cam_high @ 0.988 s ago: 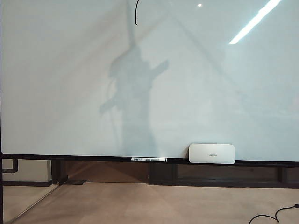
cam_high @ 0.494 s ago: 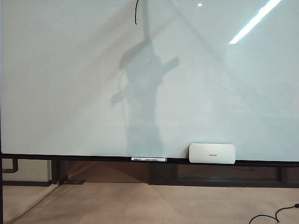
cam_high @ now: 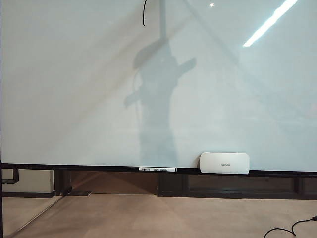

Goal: Reach to the right to find the marker pen, pick it up, and write the number 18 on the whiteboard.

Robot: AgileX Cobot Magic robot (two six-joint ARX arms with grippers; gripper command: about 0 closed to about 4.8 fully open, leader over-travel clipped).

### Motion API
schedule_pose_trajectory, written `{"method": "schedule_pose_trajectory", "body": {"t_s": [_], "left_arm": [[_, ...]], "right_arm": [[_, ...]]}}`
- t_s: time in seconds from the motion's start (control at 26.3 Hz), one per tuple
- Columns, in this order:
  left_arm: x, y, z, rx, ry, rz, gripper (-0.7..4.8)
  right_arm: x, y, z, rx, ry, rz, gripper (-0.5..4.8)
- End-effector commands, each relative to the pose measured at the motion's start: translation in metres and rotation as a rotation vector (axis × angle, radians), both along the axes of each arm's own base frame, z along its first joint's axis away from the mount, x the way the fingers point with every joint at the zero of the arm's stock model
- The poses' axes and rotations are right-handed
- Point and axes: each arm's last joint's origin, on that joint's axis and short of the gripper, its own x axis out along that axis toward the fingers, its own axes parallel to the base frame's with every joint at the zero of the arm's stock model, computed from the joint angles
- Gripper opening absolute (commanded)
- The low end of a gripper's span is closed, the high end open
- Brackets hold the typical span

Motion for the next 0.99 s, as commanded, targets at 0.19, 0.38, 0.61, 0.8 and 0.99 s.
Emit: {"method": "schedule_pose_trajectory", "body": {"t_s": [0.19,0.38,0.61,0.8,0.99], "left_arm": [[-0.001,0.0,0.002,-0.003,-0.011,-0.001,-0.05],[-0.001,0.0,0.002,-0.004,-0.011,-0.001,-0.05],[-0.001,0.0,0.002,-0.003,-0.011,-0.001,-0.05],[-0.001,0.0,0.002,-0.004,-0.011,-0.001,-0.05],[-0.001,0.0,0.002,-0.004,-0.011,-0.002,-0.05]], "right_arm": [[0.001,-0.001,0.002,0.007,-0.014,-0.001,-0.03],[0.005,-0.001,-0.002,0.004,-0.01,-0.003,-0.03],[0.006,0.0,-0.003,0.004,-0.011,-0.004,-0.03],[0.008,-0.003,-0.002,0.011,-0.021,-0.012,-0.03],[0.011,-0.007,-0.002,0.011,-0.023,-0.022,-0.03]]}}
